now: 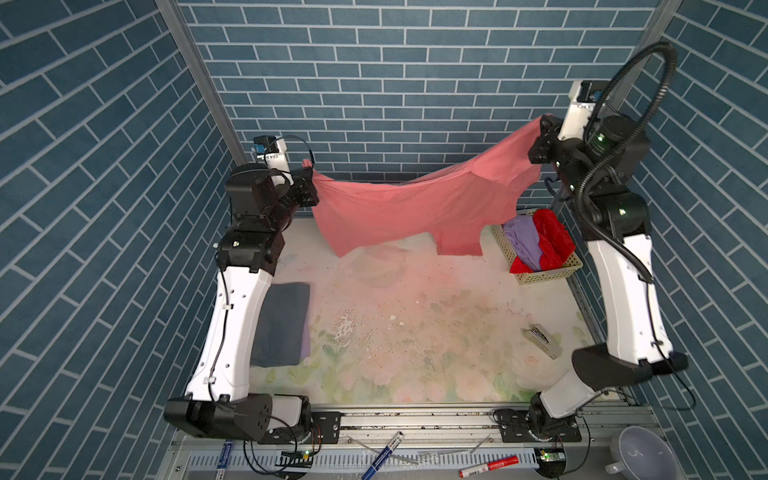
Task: Fold and stack the t-shirts
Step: 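Lift the shirt hem high with both grippers and swing it farther from the robot, then lower the shirt flat onto the table and release it with both grippers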
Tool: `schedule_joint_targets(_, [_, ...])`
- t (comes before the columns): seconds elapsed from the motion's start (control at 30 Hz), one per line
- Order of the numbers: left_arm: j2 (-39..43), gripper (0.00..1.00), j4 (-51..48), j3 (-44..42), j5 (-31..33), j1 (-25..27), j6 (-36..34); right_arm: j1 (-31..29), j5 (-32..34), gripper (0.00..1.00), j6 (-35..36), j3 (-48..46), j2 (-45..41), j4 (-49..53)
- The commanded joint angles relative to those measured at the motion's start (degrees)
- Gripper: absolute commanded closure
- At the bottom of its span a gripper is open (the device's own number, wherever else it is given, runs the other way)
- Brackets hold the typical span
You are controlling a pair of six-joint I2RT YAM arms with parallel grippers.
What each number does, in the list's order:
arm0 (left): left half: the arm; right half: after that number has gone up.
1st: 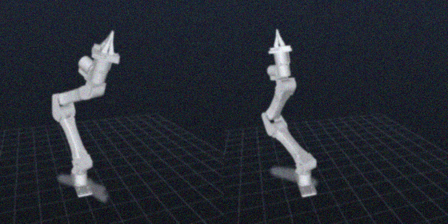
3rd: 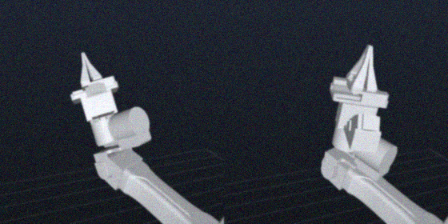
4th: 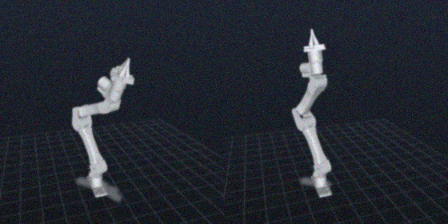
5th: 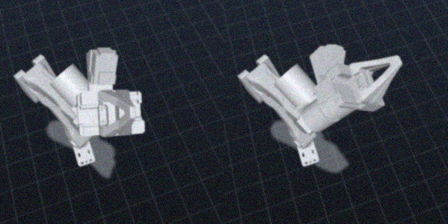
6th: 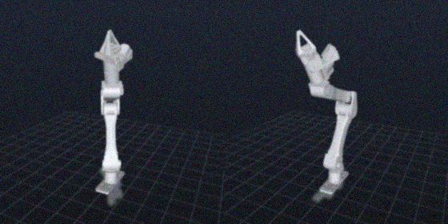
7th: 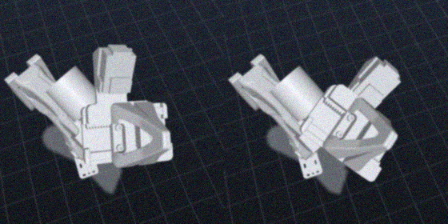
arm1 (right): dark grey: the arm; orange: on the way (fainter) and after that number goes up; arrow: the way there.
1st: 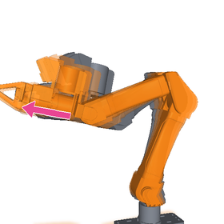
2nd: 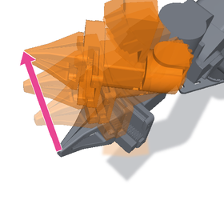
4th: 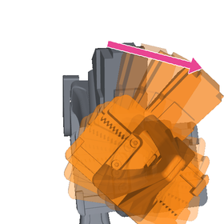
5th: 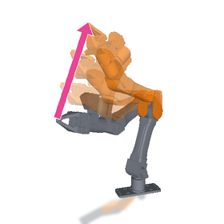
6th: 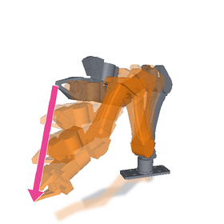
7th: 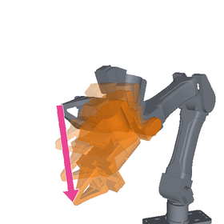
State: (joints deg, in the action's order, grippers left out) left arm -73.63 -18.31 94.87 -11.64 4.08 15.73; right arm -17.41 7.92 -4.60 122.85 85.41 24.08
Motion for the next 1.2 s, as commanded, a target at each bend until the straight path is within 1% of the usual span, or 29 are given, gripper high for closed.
schedule_joint_targets(0.0, [4.78, 1.00, -2.22, -8.43, 1.30, -0.38, -2.24, -0.08, 0.16, 1.00, -4.38, -15.26, -9.18, -3.51])
schedule_joint_targets(0.1, [10.62, 1.00, -4.29, -20.83, 5.13, -0.38, -2.14, -0.10, 0.68, 1.00, -10.63, -32.85, -17.40, -1.96])
schedule_joint_targets(0.17, [14.22, 1.00, -6.03, -28.93, 6.36, -0.38, -0.74, -0.17, 0.35, 1.00, -15.26, -43.73, -21.98, 0.87])
schedule_joint_targets(0.2, [15.94, 1.00, -7.68, -33.56, 6.66, -0.38, 0.44, -0.25, 0.67, 1.00, -18.57, -48.98, -24.04, 3.22])
schedule_joint_targets(0.27, [19.53, 1.00, -10.99, -40.23, 5.93, -0.38, 2.99, -0.41, -0.26, 1.00, -24.78, -57.42, -27.67, 8.24])
schedule_joint_targets(0.33, [23.66, 0.75, -13.78, -46.19, 4.60, -0.39, 5.80, -0.60, 0.03, 1.00, -30.05, -63.45, -30.88, 13.41])
schedule_joint_targets(0.37, [25.84, 0.70, -15.33, -48.53, 3.23, -0.38, 6.86, -0.61, 0.78, 1.00, -32.27, -65.70, -32.60, 15.73])
schedule_joint_targets(0.4, [27.76, 0.65, -16.98, -50.28, 2.33, -0.39, 8.04, -0.61, 1.61, 0.93, -34.21, -67.47, -34.12, 17.25])
schedule_joint_targets(0.43, [29.16, 0.55, -18.12, -51.33, 1.86, -0.37, 8.94, -0.61, 2.19, 0.81, -35.07, -68.42, -35.31, 17.93])
schedule_joint_targets(0.47, [30.69, 0.47, -19.14, -52.00, 1.70, -0.36, 9.84, -0.62, 2.64, 0.72, -35.59, -68.89, -36.24, 18.14])
schedule_joint_targets(0.5, [31.86, 0.47, -19.87, -52.01, 2.06, -0.35, 10.44, -0.60, 2.87, 0.67, -35.74, -68.82, -36.61, 17.76])
schedule_joint_targets(0.53, [32.42, 0.43, -20.06, -51.70, 2.77, -0.38, 11.07, -0.61, 2.89, 0.64, -35.42, -68.52, -36.44, 16.92])
schedule_joint_targets(0.57, [32.49, 0.36, -19.97, -51.04, 3.10, -0.36, 11.34, -0.56, 2.49, 0.59, -34.86, -67.84, -35.65, 15.92])
schedule_joint_targets(0.6, [31.94, 0.30, -19.56, -50.20, 2.88, -0.38, 11.11, -0.65, 1.93, 0.57, -34.17, -67.12, -34.40, 14.97])
schedule_joint_targets(0.63, [31.02, 0.28, -19.31, -49.23, 2.84, -0.38, 11.10, -0.61, 1.07, 0.56, -33.59, -66.33, -33.07, 14.11])
schedule_joint_targets(0.73, [25.99, 0.27, -16.80, -47.89, 1.22, -0.30, 11.71, -0.56, -1.93, 0.54, -32.54, -64.83, -28.27, 9.81])
schedule_joint_targets(0.87, [17.39, 0.26, -8.96, -49.18, -2.28, -0.17, 14.09, -0.60, -5.09, 0.53, -31.17, -65.64, -21.85, -0.87])
schedule_joint_targets(0.97, [10.22, 0.26, -2.71, -49.69, -4.37, 0.61, 16.31, -0.56, -6.69, 0.53, -30.27, -64.62, -15.11, -7.82])
schedule_joint_targets(1.1, [0.86, 0.26, 2.24, -47.68, -3.59, 4.00, 17.57, -0.60, -10.75, 0.52, -29.33, -60.30, -5.23, -12.84])
schedule_joint_targets(1.17, [-2.71, 0.26, 3.41, -46.91, -1.70, 6.15, 18.37, -0.61, -12.18, 0.52, -29.50, -58.23, -0.99, -13.54])
